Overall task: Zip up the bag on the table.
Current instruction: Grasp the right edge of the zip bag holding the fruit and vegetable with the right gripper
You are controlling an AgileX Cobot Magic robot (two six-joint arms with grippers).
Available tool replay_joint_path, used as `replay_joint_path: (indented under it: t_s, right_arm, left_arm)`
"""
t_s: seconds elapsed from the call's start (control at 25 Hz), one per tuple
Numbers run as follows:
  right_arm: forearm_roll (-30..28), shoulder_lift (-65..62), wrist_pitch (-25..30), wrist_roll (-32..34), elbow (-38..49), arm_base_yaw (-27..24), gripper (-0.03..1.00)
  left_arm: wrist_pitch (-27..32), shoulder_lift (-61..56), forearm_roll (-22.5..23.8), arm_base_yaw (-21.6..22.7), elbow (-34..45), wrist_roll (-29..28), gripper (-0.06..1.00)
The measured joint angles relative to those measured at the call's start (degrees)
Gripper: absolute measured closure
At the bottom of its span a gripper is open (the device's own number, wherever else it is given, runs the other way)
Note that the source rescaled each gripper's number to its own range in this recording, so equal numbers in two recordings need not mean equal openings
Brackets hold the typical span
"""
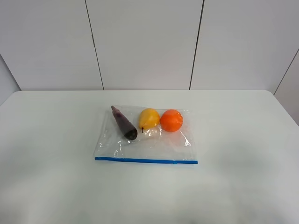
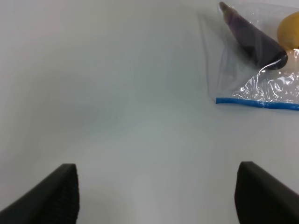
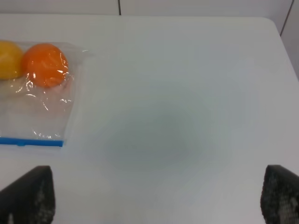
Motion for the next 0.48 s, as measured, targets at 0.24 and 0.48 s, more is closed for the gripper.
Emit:
replay_joint_path:
  t_s: [0.24,0.48]
  right_arm:
    - [0.0,0.0,0.0,0.0,0.0,0.0,-0.03]
    - [-0.1,0.0,0.0,0.0,0.0,0.0,-0.03]
  left_arm:
    - [0.0,0.0,0.0,0.0,0.0,0.0,-0.05]
    - [0.0,0.0,0.0,0.0,0.0,0.0,-0.05]
